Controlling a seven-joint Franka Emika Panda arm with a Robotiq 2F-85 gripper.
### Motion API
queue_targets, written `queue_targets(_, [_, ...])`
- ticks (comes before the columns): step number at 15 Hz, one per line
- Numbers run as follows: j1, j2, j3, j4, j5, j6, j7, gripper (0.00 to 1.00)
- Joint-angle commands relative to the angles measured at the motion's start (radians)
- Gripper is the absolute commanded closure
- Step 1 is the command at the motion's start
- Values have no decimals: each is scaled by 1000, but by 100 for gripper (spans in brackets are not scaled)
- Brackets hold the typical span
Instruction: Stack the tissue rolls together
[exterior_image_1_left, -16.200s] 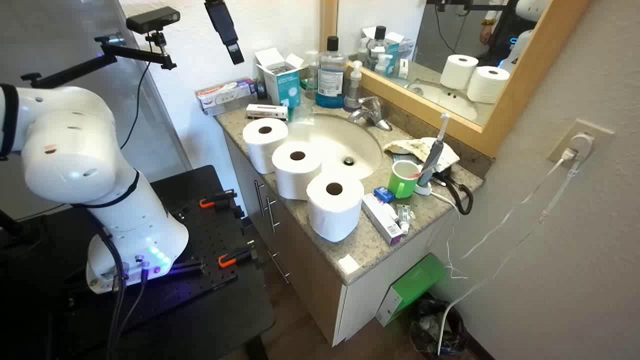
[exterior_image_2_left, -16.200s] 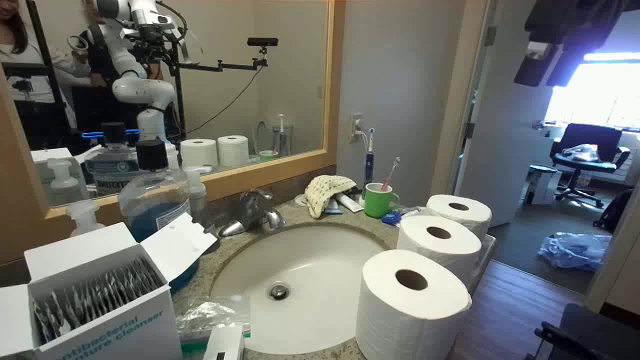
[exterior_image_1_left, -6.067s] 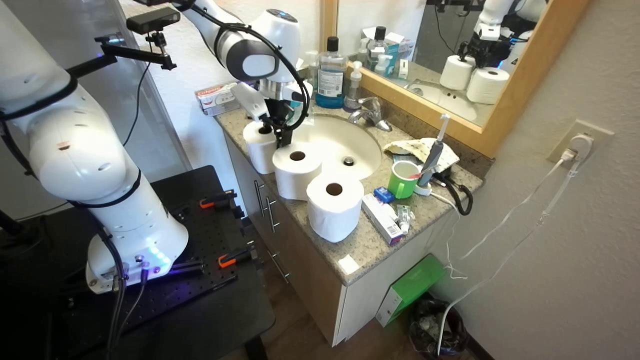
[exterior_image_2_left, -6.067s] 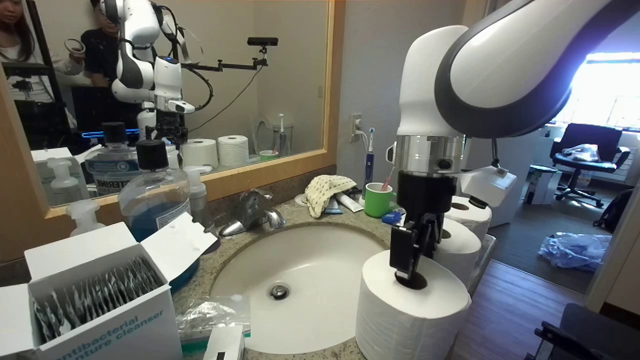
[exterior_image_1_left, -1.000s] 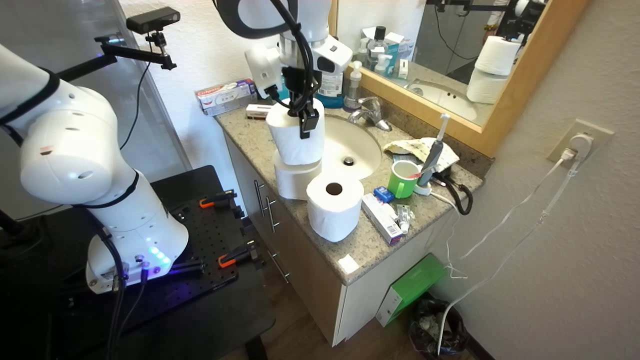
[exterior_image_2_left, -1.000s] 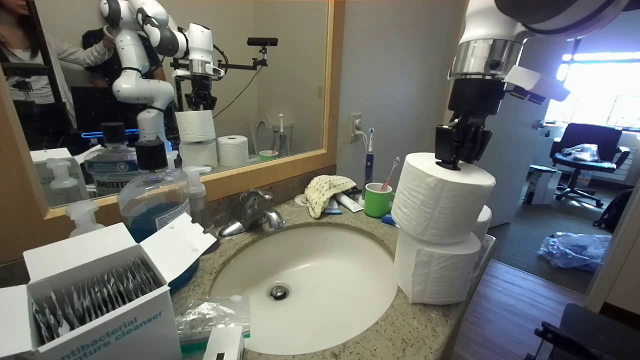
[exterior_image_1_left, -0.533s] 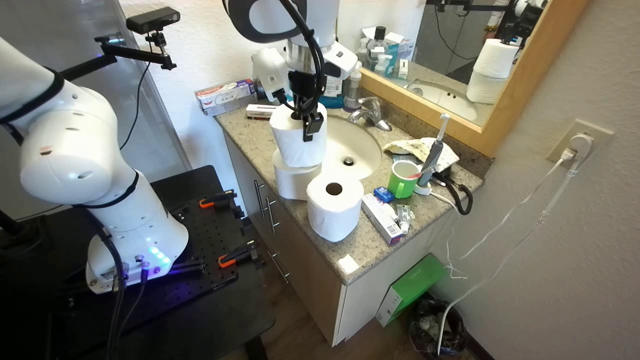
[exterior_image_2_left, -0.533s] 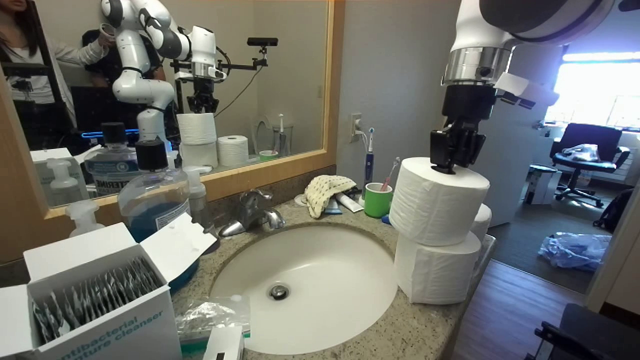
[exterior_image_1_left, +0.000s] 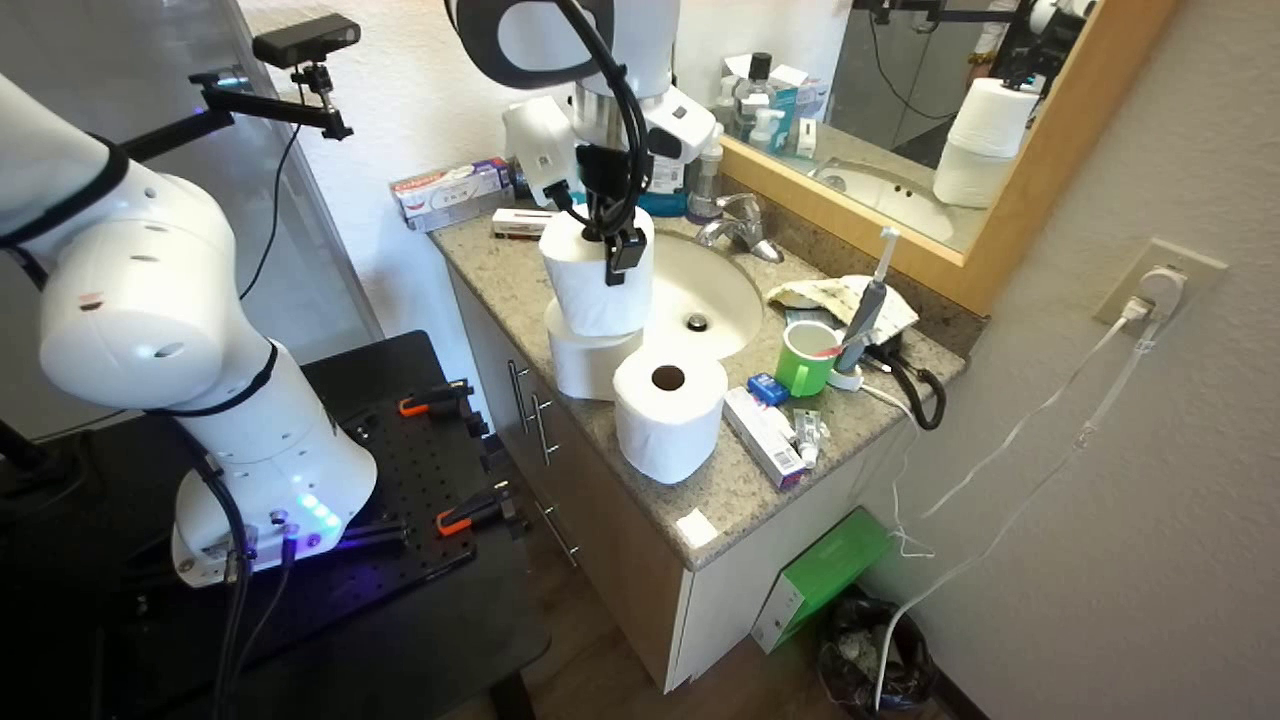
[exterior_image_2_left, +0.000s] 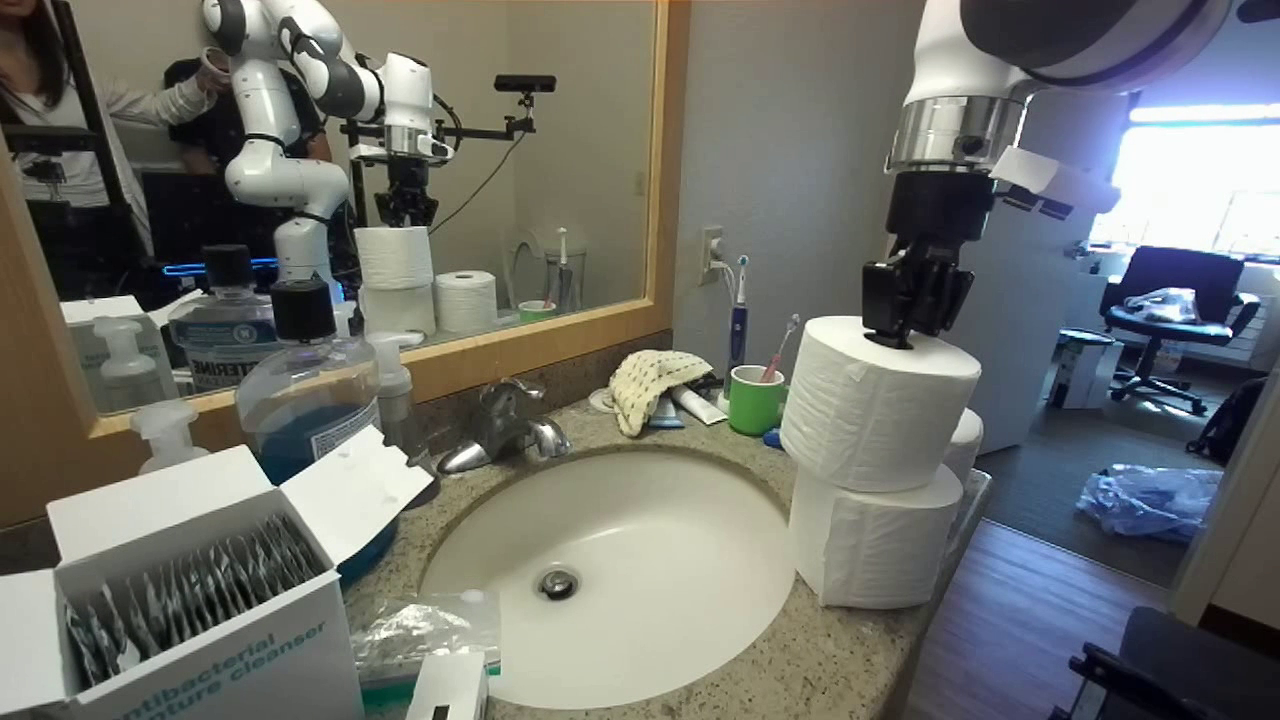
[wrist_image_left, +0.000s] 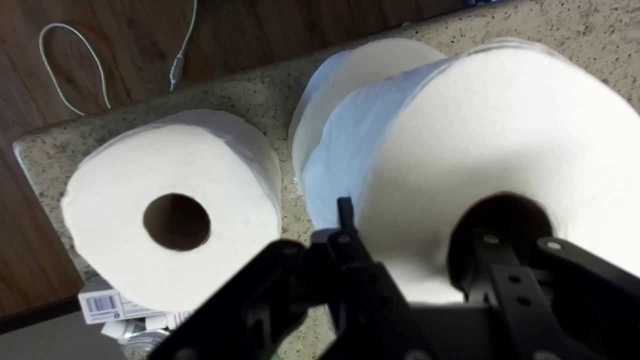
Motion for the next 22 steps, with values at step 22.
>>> queue_targets(22, [2, -11, 32, -21, 31, -23, 12, 86])
